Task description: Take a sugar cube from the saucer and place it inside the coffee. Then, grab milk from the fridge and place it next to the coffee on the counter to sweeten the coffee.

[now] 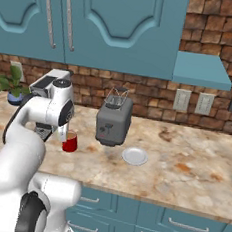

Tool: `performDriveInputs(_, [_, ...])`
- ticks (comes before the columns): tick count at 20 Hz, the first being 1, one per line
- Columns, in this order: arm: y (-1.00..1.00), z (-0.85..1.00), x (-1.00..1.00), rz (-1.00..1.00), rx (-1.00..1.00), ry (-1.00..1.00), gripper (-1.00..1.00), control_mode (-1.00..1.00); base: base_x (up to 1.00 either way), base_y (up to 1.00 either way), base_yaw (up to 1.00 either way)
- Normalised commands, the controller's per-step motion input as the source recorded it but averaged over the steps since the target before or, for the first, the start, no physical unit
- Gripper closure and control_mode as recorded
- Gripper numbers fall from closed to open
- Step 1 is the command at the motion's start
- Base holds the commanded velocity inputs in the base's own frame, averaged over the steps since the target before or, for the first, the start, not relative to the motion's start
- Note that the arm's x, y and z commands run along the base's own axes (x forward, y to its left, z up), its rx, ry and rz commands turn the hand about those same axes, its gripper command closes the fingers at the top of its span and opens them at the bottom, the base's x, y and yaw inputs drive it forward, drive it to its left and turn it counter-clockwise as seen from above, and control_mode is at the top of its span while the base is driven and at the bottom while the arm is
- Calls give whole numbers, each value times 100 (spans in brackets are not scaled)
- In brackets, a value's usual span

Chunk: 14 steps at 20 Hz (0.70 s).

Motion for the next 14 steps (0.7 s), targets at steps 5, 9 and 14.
performDriveInputs(5, [0,-18,31,0,0,0,100,-100,0,0,0])
performDriveInputs(9, [0,-20,29,0,0,0,100,-100,0,0,0])
performDriveInputs(14, [10,-24,28,0,-1,0,100,-100,0,0,0])
